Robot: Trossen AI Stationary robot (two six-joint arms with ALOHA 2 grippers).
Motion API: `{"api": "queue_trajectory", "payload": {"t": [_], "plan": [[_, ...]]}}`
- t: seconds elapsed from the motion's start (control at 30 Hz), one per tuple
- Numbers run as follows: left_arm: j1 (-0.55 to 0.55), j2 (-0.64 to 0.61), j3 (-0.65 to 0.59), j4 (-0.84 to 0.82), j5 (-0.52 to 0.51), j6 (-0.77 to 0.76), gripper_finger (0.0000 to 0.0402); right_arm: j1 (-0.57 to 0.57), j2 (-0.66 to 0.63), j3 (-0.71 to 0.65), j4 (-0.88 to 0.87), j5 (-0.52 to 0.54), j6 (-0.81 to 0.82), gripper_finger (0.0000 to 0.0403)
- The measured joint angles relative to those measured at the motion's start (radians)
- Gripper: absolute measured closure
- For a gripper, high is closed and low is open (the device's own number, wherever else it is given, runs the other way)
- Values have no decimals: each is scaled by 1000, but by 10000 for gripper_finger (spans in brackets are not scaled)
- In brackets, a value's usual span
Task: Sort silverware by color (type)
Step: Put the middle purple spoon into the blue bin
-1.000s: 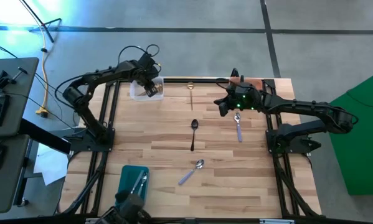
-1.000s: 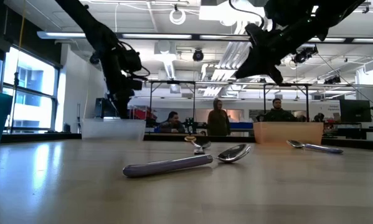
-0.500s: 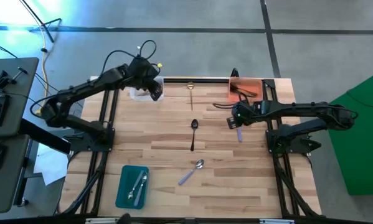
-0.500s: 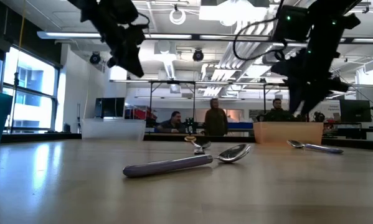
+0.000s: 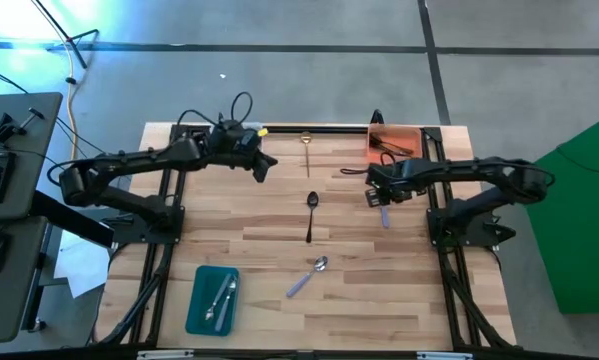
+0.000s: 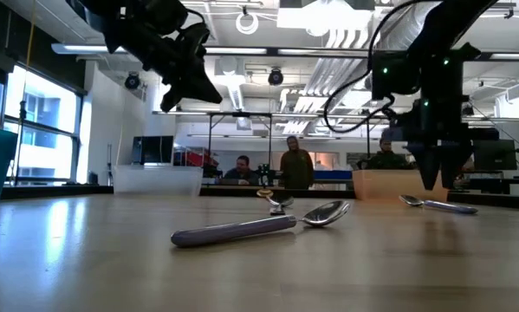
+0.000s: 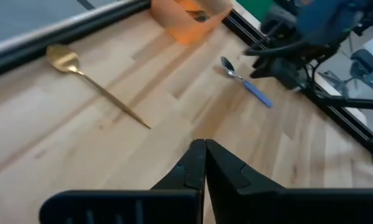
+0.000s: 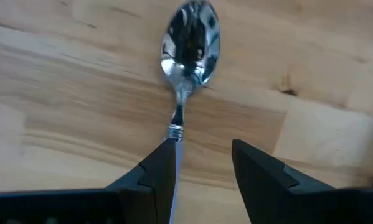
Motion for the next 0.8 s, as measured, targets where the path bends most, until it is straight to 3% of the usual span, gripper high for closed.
{"api": "queue_trajectory", "payload": {"t": [0.27,0.43,0.6,0.8], "plan": [[-68,0,-32,64,-1,-47,401,-32,140,0,115,-101,-80,269],[-101,0,-32,108,-2,-68,401,-42,187,5,147,-153,-147,312],[-123,0,-32,166,-3,-94,401,-61,173,2,162,-194,-212,380],[-118,4,-31,156,-8,-205,401,-86,90,-1,215,-247,-240,372]]}}
